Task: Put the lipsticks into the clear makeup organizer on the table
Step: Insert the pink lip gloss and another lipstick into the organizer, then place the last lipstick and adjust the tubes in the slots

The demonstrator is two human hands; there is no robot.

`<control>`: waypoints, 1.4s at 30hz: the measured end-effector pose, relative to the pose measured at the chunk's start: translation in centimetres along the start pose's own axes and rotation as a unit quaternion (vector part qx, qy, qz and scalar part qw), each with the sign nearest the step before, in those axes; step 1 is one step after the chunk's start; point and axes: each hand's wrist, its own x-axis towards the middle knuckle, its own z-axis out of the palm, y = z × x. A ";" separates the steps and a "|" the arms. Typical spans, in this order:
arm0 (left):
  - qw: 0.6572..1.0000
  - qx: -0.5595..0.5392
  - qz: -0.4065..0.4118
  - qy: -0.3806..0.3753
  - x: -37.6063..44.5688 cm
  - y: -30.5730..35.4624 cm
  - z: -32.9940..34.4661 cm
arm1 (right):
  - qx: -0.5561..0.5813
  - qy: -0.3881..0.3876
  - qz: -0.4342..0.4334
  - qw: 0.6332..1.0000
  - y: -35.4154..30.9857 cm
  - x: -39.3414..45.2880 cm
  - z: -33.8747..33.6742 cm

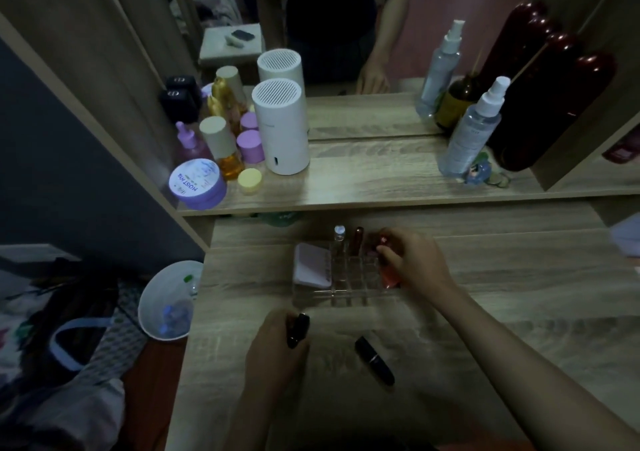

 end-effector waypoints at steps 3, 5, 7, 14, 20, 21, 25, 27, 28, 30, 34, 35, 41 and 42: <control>1.000 0.004 -0.008 -0.002 -0.1 -0.1 0.0 | 0.044 0.023 -0.007 0.999 -0.4 -1.9 -0.9; 1.000 -0.021 -0.007 -0.005 -0.1 0.2 -0.1 | 0.074 0.048 -0.023 0.996 -0.9 -4.0 -1.2; 0.998 -0.060 0.007 -0.003 -0.1 0.8 -0.2 | 0.077 0.030 -0.026 0.996 -1.1 -6.6 -1.0; 0.974 -0.191 0.110 0.049 0.8 4.7 -0.5 | -0.052 -0.296 0.029 0.953 0.3 -13.8 2.7; 0.963 -0.220 0.133 0.074 3.5 8.0 0.2 | -0.024 -0.222 0.018 0.975 0.2 -13.2 3.0; 0.964 -0.216 0.135 0.076 3.9 8.2 0.4 | -0.011 -0.206 0.014 0.978 0.1 -12.8 2.5; 0.969 -0.170 0.147 0.103 5.1 8.6 0.9 | 0.051 -0.116 -0.008 0.992 -1.1 -10.8 0.7; 0.971 -0.153 0.151 0.106 5.4 8.6 1.1 | 0.076 -0.070 -0.017 0.994 -1.8 -9.3 -0.2; 0.972 -0.146 0.151 0.103 5.5 8.6 1.3 | 0.083 -0.047 -0.025 0.995 -2.0 -8.5 -0.6; 0.975 -0.127 0.151 0.099 5.7 8.6 1.5 | 0.087 0.004 -0.033 0.996 -2.6 -6.9 -1.3; 0.981 -0.083 0.146 0.096 5.7 8.7 2.2 | 0.085 0.076 -0.042 0.993 -3.5 -4.4 -1.3; 0.982 -0.073 0.145 0.095 5.6 8.7 2.3 | 0.080 0.074 -0.046 0.993 -3.6 -3.9 -1.0; 0.987 -0.034 0.133 0.086 5.8 8.5 2.2 | 0.047 0.022 -0.049 0.997 -3.3 -2.7 1.3; 0.987 -0.029 0.131 0.085 5.8 8.5 2.2 | 0.045 0.016 -0.052 0.998 -3.4 -2.7 1.6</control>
